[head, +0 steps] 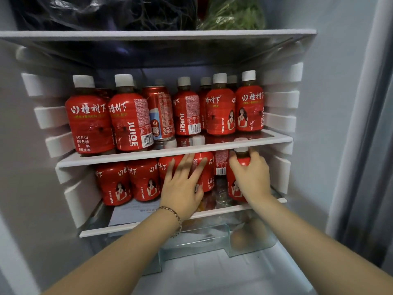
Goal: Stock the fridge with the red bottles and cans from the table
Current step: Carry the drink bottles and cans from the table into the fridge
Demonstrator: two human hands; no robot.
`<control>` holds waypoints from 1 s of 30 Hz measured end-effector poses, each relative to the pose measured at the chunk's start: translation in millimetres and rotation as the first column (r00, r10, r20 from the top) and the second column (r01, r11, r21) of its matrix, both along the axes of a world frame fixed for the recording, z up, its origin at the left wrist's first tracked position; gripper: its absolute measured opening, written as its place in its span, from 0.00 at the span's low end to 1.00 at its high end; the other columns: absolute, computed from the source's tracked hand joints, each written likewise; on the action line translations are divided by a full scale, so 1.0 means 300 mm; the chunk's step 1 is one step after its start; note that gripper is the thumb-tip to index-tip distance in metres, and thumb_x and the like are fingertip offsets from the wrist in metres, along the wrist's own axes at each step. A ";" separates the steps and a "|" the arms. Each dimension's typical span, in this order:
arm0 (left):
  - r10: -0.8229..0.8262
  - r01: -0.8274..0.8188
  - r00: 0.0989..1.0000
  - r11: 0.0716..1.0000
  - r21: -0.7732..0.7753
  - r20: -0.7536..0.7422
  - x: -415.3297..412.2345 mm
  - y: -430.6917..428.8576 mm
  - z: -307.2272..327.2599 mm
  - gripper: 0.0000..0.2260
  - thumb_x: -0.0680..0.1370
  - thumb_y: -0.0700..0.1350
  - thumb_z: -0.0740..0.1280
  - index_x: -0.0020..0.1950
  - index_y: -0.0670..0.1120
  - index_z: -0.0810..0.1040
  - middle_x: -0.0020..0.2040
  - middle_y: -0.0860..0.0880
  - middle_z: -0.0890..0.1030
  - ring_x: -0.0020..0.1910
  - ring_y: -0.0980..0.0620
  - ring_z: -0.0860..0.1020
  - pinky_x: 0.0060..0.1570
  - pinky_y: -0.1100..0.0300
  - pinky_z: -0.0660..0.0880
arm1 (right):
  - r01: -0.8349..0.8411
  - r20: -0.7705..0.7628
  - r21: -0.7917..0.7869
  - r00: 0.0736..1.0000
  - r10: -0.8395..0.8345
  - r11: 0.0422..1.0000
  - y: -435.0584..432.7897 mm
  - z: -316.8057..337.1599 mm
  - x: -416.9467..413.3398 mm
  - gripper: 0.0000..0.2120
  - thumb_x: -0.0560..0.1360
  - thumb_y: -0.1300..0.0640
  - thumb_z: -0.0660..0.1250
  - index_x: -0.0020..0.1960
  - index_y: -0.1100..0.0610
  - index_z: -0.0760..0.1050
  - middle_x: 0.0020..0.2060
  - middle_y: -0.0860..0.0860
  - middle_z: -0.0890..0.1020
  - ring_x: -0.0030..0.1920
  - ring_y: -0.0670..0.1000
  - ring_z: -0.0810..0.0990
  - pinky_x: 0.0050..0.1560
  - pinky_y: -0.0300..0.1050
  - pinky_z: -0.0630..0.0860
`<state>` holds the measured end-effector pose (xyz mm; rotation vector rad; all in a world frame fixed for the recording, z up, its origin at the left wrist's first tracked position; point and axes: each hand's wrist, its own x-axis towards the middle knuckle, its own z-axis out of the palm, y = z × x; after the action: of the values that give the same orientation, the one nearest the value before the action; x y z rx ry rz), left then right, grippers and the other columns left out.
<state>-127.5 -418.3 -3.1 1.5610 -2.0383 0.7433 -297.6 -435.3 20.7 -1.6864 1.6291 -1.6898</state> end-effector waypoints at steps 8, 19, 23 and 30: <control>-0.026 0.023 0.999 0.997 -0.079 -0.032 0.011 -0.017 -0.024 0.32 0.68 0.48 0.66 0.72 0.52 0.64 0.69 0.46 0.71 0.69 0.50 0.65 0.69 0.51 0.48 | -0.256 0.026 0.052 0.967 0.255 0.965 -0.059 -0.048 0.059 0.33 0.76 0.52 0.66 0.74 0.54 0.53 0.67 0.55 0.67 0.66 0.53 0.70 0.60 0.41 0.65; -0.032 0.029 0.998 0.998 -0.057 -0.055 0.005 -0.006 -0.016 0.30 0.67 0.46 0.64 0.70 0.51 0.66 0.67 0.46 0.73 0.68 0.51 0.63 0.69 0.51 0.48 | -0.119 -0.328 0.420 0.904 0.273 0.900 -0.078 0.006 0.034 0.44 0.78 0.51 0.61 0.74 0.57 0.28 0.68 0.60 0.63 0.64 0.60 0.72 0.64 0.54 0.70; -0.083 0.077 0.989 0.996 -0.050 -0.125 0.007 0.009 -0.010 0.26 0.69 0.45 0.62 0.68 0.49 0.70 0.67 0.47 0.72 0.67 0.53 0.66 0.72 0.53 0.48 | -0.060 -0.391 0.453 0.883 0.259 0.890 -0.064 0.038 0.034 0.44 0.78 0.51 0.62 0.74 0.60 0.29 0.69 0.60 0.62 0.62 0.58 0.74 0.60 0.51 0.71; -0.096 0.141 0.913 0.986 0.087 -0.398 0.050 0.121 0.078 0.22 0.79 0.44 0.58 0.72 0.56 0.63 0.59 0.55 0.79 0.67 0.50 0.69 0.70 0.56 0.63 | 0.237 -0.721 0.638 0.516 0.462 0.733 0.099 0.124 0.050 0.18 0.78 0.60 0.58 0.66 0.63 0.68 0.59 0.58 0.76 0.55 0.56 0.77 0.54 0.46 0.73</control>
<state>-112.5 -382.0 20.4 1.4878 -1.8760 0.2425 -282.6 -405.5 58.0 -2.2074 2.0137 0.0928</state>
